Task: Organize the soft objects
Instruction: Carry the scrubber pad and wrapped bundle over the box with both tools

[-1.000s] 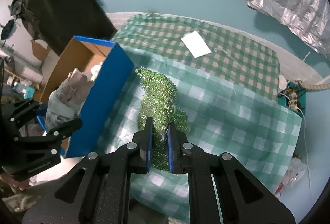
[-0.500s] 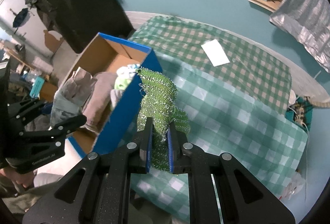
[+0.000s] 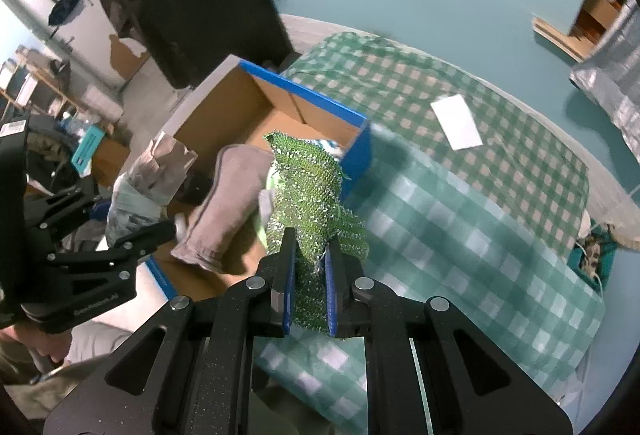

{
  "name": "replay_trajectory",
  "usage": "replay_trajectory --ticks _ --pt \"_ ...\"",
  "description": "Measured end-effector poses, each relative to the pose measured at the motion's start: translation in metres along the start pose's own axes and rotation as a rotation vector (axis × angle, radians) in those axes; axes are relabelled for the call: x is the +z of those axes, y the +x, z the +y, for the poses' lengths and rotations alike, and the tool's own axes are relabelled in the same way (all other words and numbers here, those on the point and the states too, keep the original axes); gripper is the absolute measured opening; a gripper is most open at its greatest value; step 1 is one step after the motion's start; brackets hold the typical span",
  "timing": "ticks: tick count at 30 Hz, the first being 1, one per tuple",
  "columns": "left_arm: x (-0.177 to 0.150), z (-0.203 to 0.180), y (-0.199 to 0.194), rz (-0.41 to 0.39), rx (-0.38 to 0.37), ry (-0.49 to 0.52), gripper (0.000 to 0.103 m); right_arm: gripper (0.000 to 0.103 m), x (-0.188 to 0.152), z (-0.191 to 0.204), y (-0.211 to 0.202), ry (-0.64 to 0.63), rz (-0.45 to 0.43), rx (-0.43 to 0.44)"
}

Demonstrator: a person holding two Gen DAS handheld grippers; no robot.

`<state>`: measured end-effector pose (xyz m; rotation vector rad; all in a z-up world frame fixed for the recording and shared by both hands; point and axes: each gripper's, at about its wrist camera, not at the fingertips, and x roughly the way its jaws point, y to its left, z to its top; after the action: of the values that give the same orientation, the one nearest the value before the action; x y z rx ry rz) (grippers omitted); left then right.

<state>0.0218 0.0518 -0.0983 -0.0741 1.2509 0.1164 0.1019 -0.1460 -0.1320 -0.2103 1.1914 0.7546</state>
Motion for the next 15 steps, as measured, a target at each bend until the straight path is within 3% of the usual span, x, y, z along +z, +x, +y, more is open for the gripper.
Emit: replay_trajectory --ticks 15 --pt "-0.002 0.051 0.021 0.044 0.037 -0.108 0.049 0.010 0.036 0.044 0.049 -0.083 0.060 0.037"
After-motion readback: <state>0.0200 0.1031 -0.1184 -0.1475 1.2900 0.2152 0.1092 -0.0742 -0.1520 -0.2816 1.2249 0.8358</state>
